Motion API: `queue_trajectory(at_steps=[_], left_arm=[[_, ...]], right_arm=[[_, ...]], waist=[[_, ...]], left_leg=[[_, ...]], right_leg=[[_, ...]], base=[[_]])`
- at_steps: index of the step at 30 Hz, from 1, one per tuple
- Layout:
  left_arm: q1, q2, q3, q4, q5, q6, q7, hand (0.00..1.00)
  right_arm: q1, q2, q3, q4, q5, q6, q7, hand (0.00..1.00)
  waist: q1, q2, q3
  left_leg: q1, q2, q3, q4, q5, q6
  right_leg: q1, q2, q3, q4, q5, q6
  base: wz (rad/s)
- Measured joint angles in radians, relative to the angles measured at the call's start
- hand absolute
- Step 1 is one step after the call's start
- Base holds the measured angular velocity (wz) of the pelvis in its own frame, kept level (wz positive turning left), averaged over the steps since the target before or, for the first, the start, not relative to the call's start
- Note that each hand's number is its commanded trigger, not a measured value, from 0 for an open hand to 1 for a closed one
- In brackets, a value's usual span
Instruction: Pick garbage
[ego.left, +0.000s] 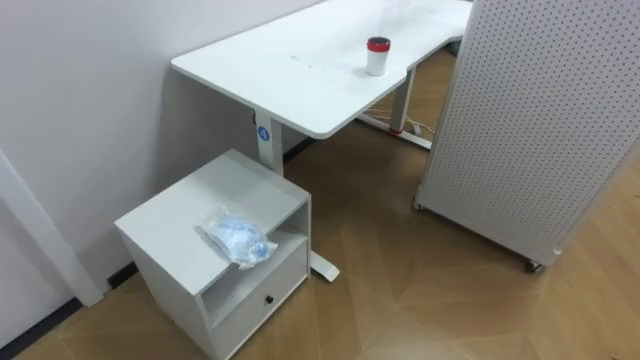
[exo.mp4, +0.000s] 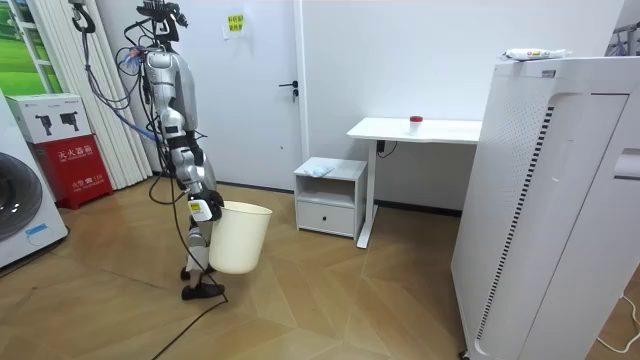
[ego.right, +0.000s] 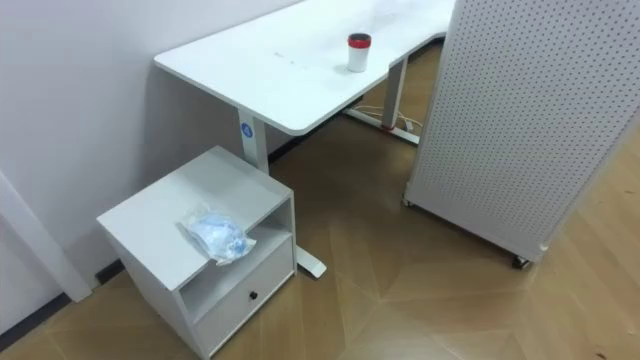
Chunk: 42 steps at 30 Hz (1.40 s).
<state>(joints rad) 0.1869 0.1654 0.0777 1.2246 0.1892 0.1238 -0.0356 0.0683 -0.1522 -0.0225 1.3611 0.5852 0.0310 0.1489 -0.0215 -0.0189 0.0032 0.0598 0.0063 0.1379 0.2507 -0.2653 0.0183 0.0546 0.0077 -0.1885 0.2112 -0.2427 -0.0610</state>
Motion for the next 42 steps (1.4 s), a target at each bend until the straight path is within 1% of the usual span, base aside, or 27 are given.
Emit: queue_trajectory(at_steps=[2, 4, 6, 7, 9, 11, 18, 27, 28, 29, 30, 31, 32, 33, 34, 35, 36, 37, 38, 39, 40, 41, 42], left_arm=[[0.0, 0.0, 0.0, -0.002, 0.0, 0.0, 0.007, 0.0], [0.0, 0.0, 0.0, -0.007, 0.0, 0.0, 0.007, 0.0], [0.002, 0.0, 0.005, -0.012, 0.0, 0.0, 0.007, 0.0], [0.003, 0.0, 0.007, -0.014, 0.001, 0.001, 0.007, 0.0], [0.002, 0.0, 0.008, -0.015, 0.001, 0.001, 0.007, 0.0], [0.002, 0.001, 0.008, -0.017, 0.0, 0.0, 0.007, 0.0], [0.002, 0.001, 0.008, -0.027, 0.0, -0.001, 0.008, 0.0], [0.0, 0.004, -0.003, -0.027, 0.002, -0.009, 0.007, 0.0], [0.0, 0.004, -0.002, -0.026, 0.002, -0.009, 0.005, 0.0], [-0.001, 0.004, -0.002, -0.023, 0.0, -0.01, 0.004, 0.0], [-0.002, 0.004, 0.001, -0.019, 0.001, -0.012, 0.004, 0.0], [-0.002, 0.005, 0.0, -0.018, 0.002, -0.014, 0.003, 0.0], [-0.002, 0.006, 0.0, -0.019, 0.002, -0.013, 0.002, 0.0], [-0.002, 0.006, 0.001, -0.021, 0.002, -0.012, 0.0, 0.0], [-0.004, 0.006, 0.001, -0.023, 0.002, -0.011, -0.003, 0.0], [-0.001, 0.006, 0.001, -0.019, 0.001, -0.008, -0.006, 0.0], [0.003, 0.006, 0.0, -0.018, 0.001, -0.007, -0.008, 0.0], [0.008, 0.007, 0.001, -0.019, 0.001, -0.004, -0.01, 0.0], [0.017, 0.007, 0.001, -0.015, 0.001, 0.0, -0.014, 0.0], [0.021, 0.007, -0.001, -0.014, 0.0, 0.0, -0.015, 0.0], [0.023, 0.004, -0.006, -0.015, -0.001, -0.002, -0.017, 0.0], [0.02, 0.003, -0.017, -0.02, 0.0, -0.003, -0.018, 0.0], [0.02, 0.004, -0.021, -0.023, -0.001, -0.003, -0.018, 0.0]], right_arm=[[0.0, -0.001, -0.002, 0.0, 0.0, 0.0, 0.006, 1.0], [0.0, -0.001, -0.003, -0.001, 0.0, 0.0, 0.012, 1.0], [0.0, -0.001, -0.011, -0.001, -0.002, 0.002, 0.019, 1.0], [0.0, -0.001, -0.012, -0.002, -0.004, 0.002, 0.025, 1.0], [0.0, -0.002, -0.012, -0.006, -0.009, 0.003, 0.027, 1.0], [0.0, -0.002, -0.011, -0.006, -0.009, 0.004, 0.027, 1.0], [-0.001, -0.004, -0.009, -0.006, -0.015, 0.004, 0.026, 1.0], [-0.011, -0.009, 0.004, -0.009, -0.049, 0.003, 0.027, 1.0], [-0.011, -0.008, 0.004, -0.011, -0.056, 0.002, 0.027, 1.0], [-0.012, -0.008, 0.002, -0.015, -0.068, 0.002, 0.027, 1.0], [-0.012, -0.008, 0.002, -0.017, -0.076, 0.002, 0.027, 1.0], [-0.014, -0.008, 0.003, -0.02, -0.083, 0.003, 0.028, 1.0], [-0.014, -0.009, 0.011, -0.022, -0.087, 0.003, 0.028, 1.0], [-0.013, -0.009, 0.011, -0.025, -0.088, 0.003, 0.029, 1.0], [-0.013, -0.009, 0.011, -0.035, -0.089, 0.004, 0.031, 1.0], [-0.011, -0.011, 0.011, -0.036, -0.089, 0.004, 0.035, 1.0], [-0.009, -0.01, 0.011, -0.035, -0.089, 0.004, 0.035, 1.0], [-0.005, -0.01, 0.01, -0.034, -0.088, 0.005, 0.036, 1.0], [0.001, -0.01, 0.009, -0.032, -0.082, 0.005, 0.036, 1.0], [0.0, -0.01, 0.01, -0.032, -0.077, 0.005, 0.035, 1.0], [0.004, -0.016, 0.011, -0.033, -0.063, 0.005, 0.032, 1.0], [0.004, -0.022, 0.011, -0.033, -0.05, 0.008, 0.026, 1.0], [0.004, -0.025, 0.013, -0.033, -0.042, 0.012, 0.024, 1.0]], waist=[[-0.002, 0.005, -0.0017], [-0.002, 0.005, -0.0028], [-0.001, 0.005, -0.0014], [-0.001, 0.006, 0.0018], [-0.001, 0.005, 0.0018], [-0.001, 0.002, 0.0041], [0.0, -0.006, 0.003], [0.002, -0.011, 0.005], [0.002, -0.013, 0.0065], [0.004, -0.014, 0.0101], [0.007, -0.014, 0.0102], [0.017, -0.013, 0.0111], [0.027, -0.012, 0.0146], [0.03, -0.014, 0.0141], [0.032, -0.006, 0.0122], [0.034, 0.002, 0.0109], [0.036, 0.01, 0.0114], [0.036, 0.006, 0.008], [0.036, -0.002, 0.01], [0.038, -0.015, 0.0128], [0.039, -0.014, 0.0124], [0.038, -0.015, 0.0129], [0.037, -0.017, 0.0121]], left_leg=[[0.001, 0.0, 0.0, -0.009, 0.0, 0.0], [0.005, 0.001, -0.001, -0.018, 0.0, 0.0], [0.006, 0.001, -0.001, -0.019, 0.0, 0.0], [0.007, 0.001, -0.001, -0.019, 0.0, 0.0], [0.006, 0.001, -0.004, -0.019, 0.0, 0.0], [0.005, 0.001, -0.003, -0.019, 0.0, 0.0], [0.006, 0.003, -0.003, -0.019, 0.0, 0.0], [0.004, 0.008, -0.001, -0.007, 0.0, 0.0], [0.002, 0.01, -0.001, 0.005, -0.001, -0.001], [-0.008, 0.014, 0.002, 0.035, -0.006, -0.006], [-0.016, 0.017, 0.003, 0.056, -0.009, -0.009], [-0.039, 0.026, 0.005, 0.122, -0.023, -0.011], [-0.079, 0.041, 0.005, 0.223, -0.042, -0.02], [-0.113, 0.053, 0.006, 0.288, -0.049, -0.024], [-0.179, 0.083, 0.006, 0.422, -0.052, -0.026], [-0.227, 0.118, 0.005, 0.533, -0.05, -0.026], [-0.244, 0.131, 0.005, 0.577, -0.045, -0.027], [-0.265, 0.142, -0.004, 0.646, -0.027, -0.026], [-0.275, 0.142, -0.01, 0.689, 0.0, -0.025], [-0.277, 0.14, -0.012, 0.699, 0.009, -0.023], [-0.293, 0.133, -0.015, 0.696, -0.004, -0.018], [-0.334, 0.117, -0.016, 0.652, -0.023, -0.011], [-0.356, 0.109, -0.015, 0.617, -0.024, -0.01]], right_leg=[[0.001, 0.002, 0.0, -0.007, 0.002, -0.001], [0.001, 0.003, 0.001, -0.007, 0.002, -0.001], [0.001, 0.004, 0.005, -0.008, 0.003, 0.0], [0.0, 0.005, 0.009, -0.008, 0.003, 0.0], [-0.002, 0.005, 0.011, -0.008, 0.004, 0.0], [-0.002, 0.005, 0.013, -0.008, 0.004, 0.0], [-0.003, 0.009, 0.02, -0.008, 0.005, -0.002], [-0.002, 0.012, 0.021, -0.005, 0.007, -0.005], [-0.002, 0.011, 0.021, 0.0, 0.007, -0.005], [-0.003, 0.012, 0.02, 0.013, 0.007, -0.005], [-0.004, 0.013, 0.017, 0.018, 0.006, -0.006], [-0.006, 0.014, 0.012, 0.035, 0.0, -0.016], [-0.009, 0.019, 0.008, 0.051, -0.013, -0.023], [-0.013, 0.023, 0.006, 0.057, -0.02, -0.026], [-0.022, 0.037, 0.006, 0.073, -0.032, -0.035], [-0.022, 0.059, 0.003, 0.089, -0.043, -0.044], [-0.021, 0.068, 0.004, 0.1, -0.051, -0.049], [-0.015, 0.076, 0.009, 0.126, -0.069, -0.055], [0.001, 0.077, 0.017, 0.139, -0.081, -0.06], [0.015, 0.077, 0.028, 0.139, -0.086, -0.06], [0.021, 0.079, 0.044, 0.14, -0.095, -0.063], [0.009, 0.076, 0.057, 0.151, -0.104, -0.064], [0.004, 0.072, 0.061, 0.156, -0.11, -0.065]], base=[[0.0], [0.0], [-0.02], [-0.06], [-0.06], [0.0], [-0.01], [0.0], [0.0], [0.0], [-0.09], [-0.2], [-0.23], [-0.16], [-0.06], [-0.05], [-0.09], [-0.1], [-0.08], [0.05], [0.17], [0.18], [0.08]])
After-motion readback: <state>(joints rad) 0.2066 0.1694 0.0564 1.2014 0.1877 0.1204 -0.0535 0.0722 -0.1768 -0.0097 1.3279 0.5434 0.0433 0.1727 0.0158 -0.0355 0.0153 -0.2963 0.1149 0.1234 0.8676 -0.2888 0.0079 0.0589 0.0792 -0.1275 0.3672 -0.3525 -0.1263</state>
